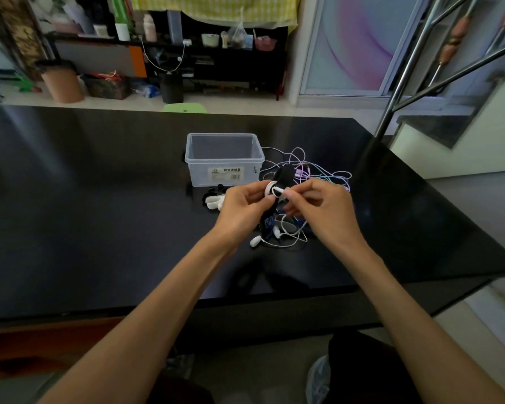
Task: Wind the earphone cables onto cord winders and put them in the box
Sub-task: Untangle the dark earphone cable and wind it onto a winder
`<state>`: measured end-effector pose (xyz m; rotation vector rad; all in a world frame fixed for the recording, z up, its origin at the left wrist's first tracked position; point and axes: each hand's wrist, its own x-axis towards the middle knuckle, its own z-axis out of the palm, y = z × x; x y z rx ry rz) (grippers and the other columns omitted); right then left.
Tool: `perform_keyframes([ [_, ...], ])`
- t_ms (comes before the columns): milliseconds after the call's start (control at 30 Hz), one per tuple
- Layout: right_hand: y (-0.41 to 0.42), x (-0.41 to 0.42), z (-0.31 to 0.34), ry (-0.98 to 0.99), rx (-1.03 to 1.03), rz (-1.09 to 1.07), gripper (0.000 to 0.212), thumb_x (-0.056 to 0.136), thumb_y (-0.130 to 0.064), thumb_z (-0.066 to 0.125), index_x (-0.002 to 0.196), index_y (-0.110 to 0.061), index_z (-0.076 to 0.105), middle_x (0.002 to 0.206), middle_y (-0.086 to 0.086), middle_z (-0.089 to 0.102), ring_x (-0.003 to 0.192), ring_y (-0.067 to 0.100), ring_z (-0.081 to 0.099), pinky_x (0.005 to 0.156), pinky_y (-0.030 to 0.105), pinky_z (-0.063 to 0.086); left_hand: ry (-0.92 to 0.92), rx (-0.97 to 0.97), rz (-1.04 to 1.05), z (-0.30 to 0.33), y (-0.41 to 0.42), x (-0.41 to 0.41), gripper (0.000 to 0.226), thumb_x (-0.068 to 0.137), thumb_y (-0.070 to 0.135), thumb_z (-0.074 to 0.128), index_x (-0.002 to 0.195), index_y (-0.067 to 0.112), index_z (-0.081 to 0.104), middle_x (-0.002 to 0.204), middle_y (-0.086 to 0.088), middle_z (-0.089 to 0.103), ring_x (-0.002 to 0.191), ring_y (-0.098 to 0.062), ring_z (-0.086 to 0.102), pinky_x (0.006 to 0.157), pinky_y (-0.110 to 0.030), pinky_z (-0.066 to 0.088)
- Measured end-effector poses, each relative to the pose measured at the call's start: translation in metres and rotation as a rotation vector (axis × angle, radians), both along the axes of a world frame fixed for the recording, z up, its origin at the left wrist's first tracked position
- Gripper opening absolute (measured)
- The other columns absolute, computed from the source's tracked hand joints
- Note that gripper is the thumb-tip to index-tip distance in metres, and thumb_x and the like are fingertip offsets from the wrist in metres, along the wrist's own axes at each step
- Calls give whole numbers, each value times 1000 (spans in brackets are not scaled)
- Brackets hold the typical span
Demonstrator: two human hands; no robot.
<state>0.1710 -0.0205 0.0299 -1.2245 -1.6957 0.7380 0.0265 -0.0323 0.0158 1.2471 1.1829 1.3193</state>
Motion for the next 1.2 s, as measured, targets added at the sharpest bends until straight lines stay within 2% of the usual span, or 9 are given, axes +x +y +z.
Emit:
perform_keyframes([
  [67, 0, -1, 5, 141, -244, 43, 16, 90, -19, 62, 95, -4, 63, 76, 13, 71, 60, 13, 68, 60, 17, 56, 2, 33, 18, 2, 0, -1, 35, 91, -7, 52, 125, -3, 56, 111, -10, 66, 80, 3, 64, 77, -11, 50],
  [133, 0, 0, 6, 107, -316, 71, 21, 92, -21, 59, 98, -2, 64, 78, 17, 70, 60, 15, 67, 59, 16, 55, 30, 51, 22, 2, 0, 0, 35, 91, -8, 51, 126, -3, 55, 111, -8, 65, 83, 3, 63, 77, -9, 49],
  [300, -4, 1, 8, -121, -25, -15, 16, 90, -17, 62, 81, -7, 69, 63, 2, 69, 51, 7, 65, 57, 17, 55, 159, 114, 40, 2, -1, 6, 31, 92, -7, 50, 121, 1, 59, 102, 0, 65, 92, -5, 62, 88, -14, 48],
  [433, -7, 1, 8, -319, 106, -53, 18, 90, -22, 62, 78, -12, 70, 60, -3, 69, 52, 3, 65, 61, 20, 54, 336, 184, 90, -2, -2, 10, 25, 89, 9, 52, 107, 17, 67, 97, 3, 70, 97, -12, 65, 94, -41, 51],
  [533, -9, 0, 15, -66, -94, 7, 16, 90, -14, 62, 79, -6, 70, 63, 3, 68, 49, 5, 64, 57, 16, 55, 495, 223, 155, -4, 1, 6, 33, 86, 16, 48, 115, 19, 65, 96, 0, 72, 95, -18, 65, 87, -45, 52],
  [600, -8, 2, 18, 93, -204, 44, 16, 90, -10, 61, 85, 2, 69, 66, 6, 68, 49, 4, 64, 55, 13, 53, 409, 228, 137, -1, 2, 4, 31, 89, 11, 49, 115, 18, 65, 98, -1, 72, 95, -17, 66, 89, -42, 52],
  [733, -5, 4, 17, 171, -259, 93, 16, 89, -13, 62, 91, 2, 69, 68, 5, 70, 54, 6, 66, 57, 12, 53, 76, 68, -6, 3, 1, 1, 31, 94, -4, 48, 123, 0, 58, 103, -3, 67, 81, 4, 63, 83, -14, 50],
  [967, -2, 4, 13, 336, -307, 70, 8, 84, -13, 69, 81, -6, 70, 60, 0, 71, 55, 6, 66, 56, 13, 52, -97, -77, -99, 4, -2, 2, 30, 96, 0, 46, 123, 0, 58, 103, -11, 68, 97, -17, 63, 96, -32, 47],
  [1200, -1, -3, 3, 403, -247, 20, 8, 83, -13, 70, 77, -8, 69, 62, -1, 71, 57, 8, 68, 56, 13, 51, -166, -64, -62, 1, -4, 9, 25, 96, 3, 44, 106, 9, 66, 93, -4, 71, 86, -11, 67, 91, -29, 51],
])
